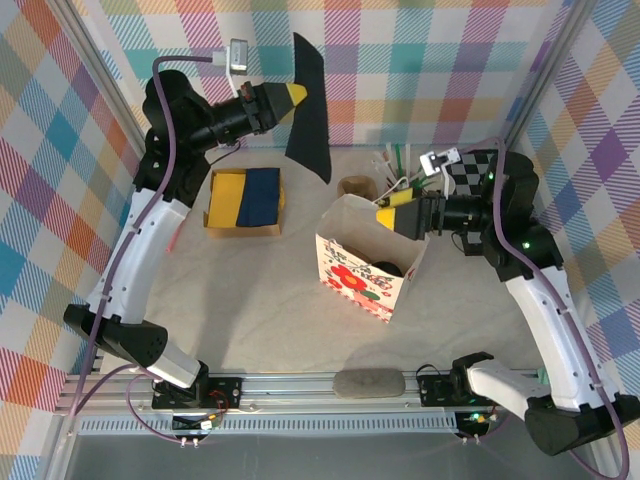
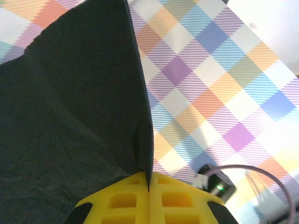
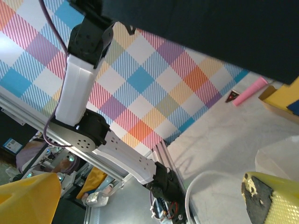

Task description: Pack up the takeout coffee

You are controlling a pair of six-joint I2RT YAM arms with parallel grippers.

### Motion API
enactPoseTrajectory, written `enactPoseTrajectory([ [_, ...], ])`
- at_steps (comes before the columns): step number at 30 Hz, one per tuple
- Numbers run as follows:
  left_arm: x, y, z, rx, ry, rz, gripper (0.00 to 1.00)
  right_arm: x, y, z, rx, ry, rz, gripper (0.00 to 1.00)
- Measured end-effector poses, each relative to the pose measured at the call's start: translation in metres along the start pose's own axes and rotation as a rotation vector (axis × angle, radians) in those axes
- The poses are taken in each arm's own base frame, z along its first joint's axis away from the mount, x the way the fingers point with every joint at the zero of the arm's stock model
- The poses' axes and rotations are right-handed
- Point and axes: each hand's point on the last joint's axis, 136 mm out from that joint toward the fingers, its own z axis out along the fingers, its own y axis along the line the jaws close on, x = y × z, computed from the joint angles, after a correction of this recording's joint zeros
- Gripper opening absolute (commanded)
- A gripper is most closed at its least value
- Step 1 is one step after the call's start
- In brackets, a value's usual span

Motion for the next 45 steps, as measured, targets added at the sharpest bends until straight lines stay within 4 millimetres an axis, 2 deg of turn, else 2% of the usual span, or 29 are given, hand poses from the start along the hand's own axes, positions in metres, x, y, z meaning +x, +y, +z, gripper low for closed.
enactPoseTrajectory([
  [6,0.004,-0.054,0.008,0.13,0.012,0.021,0.0,-0.021,0.001,0.008,-0.053,-0.033,-0.034,0.99],
  [11,0.016,-0.073,0.017,0.187,0.041,0.007,0.0,-0.035,-0.013,0.021,-0.079,-0.037,-0.008,0.99],
  [14,0.023,-0.074,0.025,0.2,0.061,-0.003,0.0,-0.037,-0.015,0.027,-0.093,-0.03,-0.001,0.99],
  [21,0.042,-0.074,0.04,0.223,0.108,-0.033,0.0,-0.045,0.008,0.029,-0.135,-0.037,-0.07,0.99],
  [29,0.059,-0.067,0.05,0.236,0.137,-0.08,0.0,-0.05,0.017,0.034,-0.157,-0.045,-0.107,0.99],
  [39,0.064,-0.07,0.049,0.254,0.136,-0.088,0.0,-0.065,-0.011,0.037,-0.013,-0.134,-0.067,0.99],
  [45,0.066,-0.069,0.047,0.264,0.133,-0.113,0.0,-0.072,-0.02,0.034,0.036,-0.17,-0.075,0.99],
])
